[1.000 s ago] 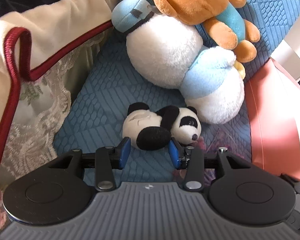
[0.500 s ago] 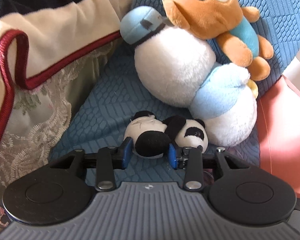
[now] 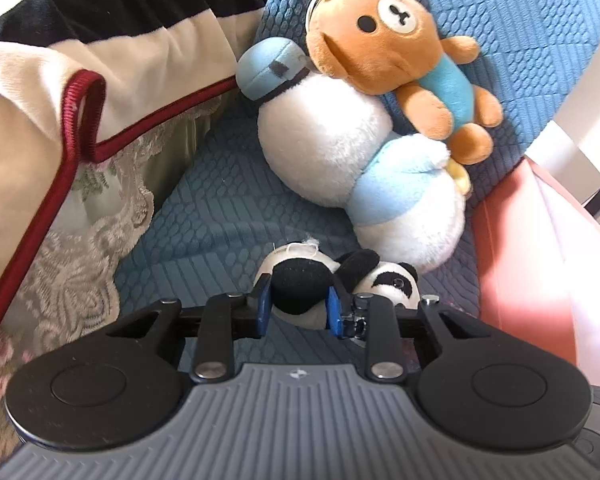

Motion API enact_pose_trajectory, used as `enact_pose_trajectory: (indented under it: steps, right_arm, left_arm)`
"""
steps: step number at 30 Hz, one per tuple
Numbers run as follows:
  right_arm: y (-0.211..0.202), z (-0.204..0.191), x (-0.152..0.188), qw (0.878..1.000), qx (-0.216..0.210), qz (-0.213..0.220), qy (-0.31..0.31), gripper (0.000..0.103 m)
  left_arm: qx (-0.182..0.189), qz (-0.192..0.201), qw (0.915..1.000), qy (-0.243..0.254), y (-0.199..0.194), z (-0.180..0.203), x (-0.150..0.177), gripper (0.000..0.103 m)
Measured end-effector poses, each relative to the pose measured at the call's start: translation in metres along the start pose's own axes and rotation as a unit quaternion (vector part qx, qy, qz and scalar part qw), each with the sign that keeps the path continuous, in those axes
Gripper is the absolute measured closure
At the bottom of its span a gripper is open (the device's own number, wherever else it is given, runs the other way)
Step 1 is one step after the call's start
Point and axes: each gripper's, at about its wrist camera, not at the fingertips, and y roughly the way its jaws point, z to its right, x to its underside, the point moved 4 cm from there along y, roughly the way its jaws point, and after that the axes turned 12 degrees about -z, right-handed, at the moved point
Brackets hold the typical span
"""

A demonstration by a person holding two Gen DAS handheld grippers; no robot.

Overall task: Organize objects
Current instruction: 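Lift the purple ribbon and panda with both tools over the pink box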

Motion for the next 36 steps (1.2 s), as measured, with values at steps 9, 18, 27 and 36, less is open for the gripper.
enact_pose_trajectory:
  steps: [9, 18, 27, 36]
  right_arm:
    - [-0.042, 0.001, 0.011, 1.0, -0.009, 0.014, 0.005, 0.089]
    - [-0.11, 0.019, 0.016, 0.999, -0.017, 0.049, 0.013, 0.094]
    - [-0.148, 0.043, 0.012, 0.997, -0.015, 0.073, 0.009, 0.094]
    - [-0.121, 0.04, 0.048, 0.999, -0.037, 0.034, 0.005, 0.089]
  left_arm:
    - [0.006, 0.002, 1.0, 0.003, -0.037, 0.013, 0.013, 0.07]
    - [0.013, 0.024, 0.9996, 0.011, -0.092, 0.054, 0.016, 0.07]
    - [0.02, 0.039, 0.9984, 0.035, -0.121, 0.103, 0.017, 0.07]
    - [-0.002, 0.013, 0.9997, 0.021, -0.097, 0.088, 0.045, 0.07]
